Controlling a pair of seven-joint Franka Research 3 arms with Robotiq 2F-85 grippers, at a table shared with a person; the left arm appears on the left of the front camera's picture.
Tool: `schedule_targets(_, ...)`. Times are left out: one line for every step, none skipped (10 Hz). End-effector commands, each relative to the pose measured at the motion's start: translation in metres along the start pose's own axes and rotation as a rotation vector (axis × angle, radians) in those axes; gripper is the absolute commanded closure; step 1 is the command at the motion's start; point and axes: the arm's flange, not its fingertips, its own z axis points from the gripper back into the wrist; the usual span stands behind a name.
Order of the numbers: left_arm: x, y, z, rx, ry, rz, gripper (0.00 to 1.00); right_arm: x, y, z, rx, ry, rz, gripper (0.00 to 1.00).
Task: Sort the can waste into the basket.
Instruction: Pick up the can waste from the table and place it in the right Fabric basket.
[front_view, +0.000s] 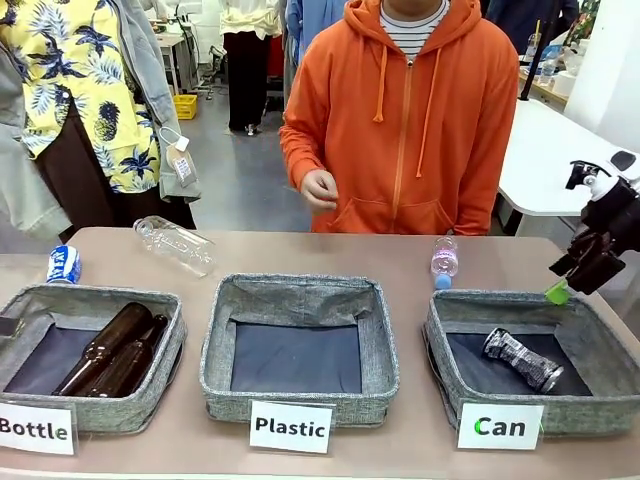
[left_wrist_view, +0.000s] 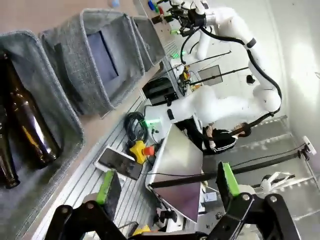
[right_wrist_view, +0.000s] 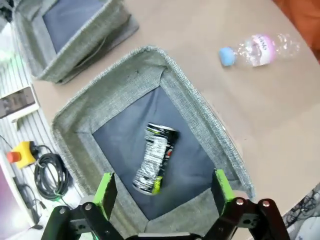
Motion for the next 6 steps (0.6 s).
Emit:
schedule_targets(-0.012, -0.005, -0.005, -0.051, 0.065, 0.018, 0.0, -0.005, -0.001, 0.006, 0.062, -0.043, -0.039, 0.0)
schedule_targets(-0.012, -0.005, -0.005, -0.051, 0.065, 0.018, 0.0, -0.003, -0.003, 0.008, 0.105, -0.043, -0.104, 0.0)
schedule_targets(-0.012, -0.005, -0.005, -0.051, 0.065, 0.018, 0.0, 0.001, 0.0, 0.017, 0.207, -0.028, -0.313, 0.0)
schedule_targets(-0.012, -0.005, -0.005, -0.051, 0.065, 0.018, 0.0, 0.002, -0.003, 0.03, 0.418, -0.069, -0.588, 0.0)
schedule_targets(-0.012, -0.005, -0.005, -0.051, 0.065, 0.018, 0.0, 0.003, -0.009, 0.044, 0.615, -0.199, -0.825, 0.0)
schedule_targets(-0.012, -0.005, -0.005, -0.051, 0.065, 0.018, 0.0, -0.004, -0.012, 0.054, 0.747, -0.32, -0.965, 0.0)
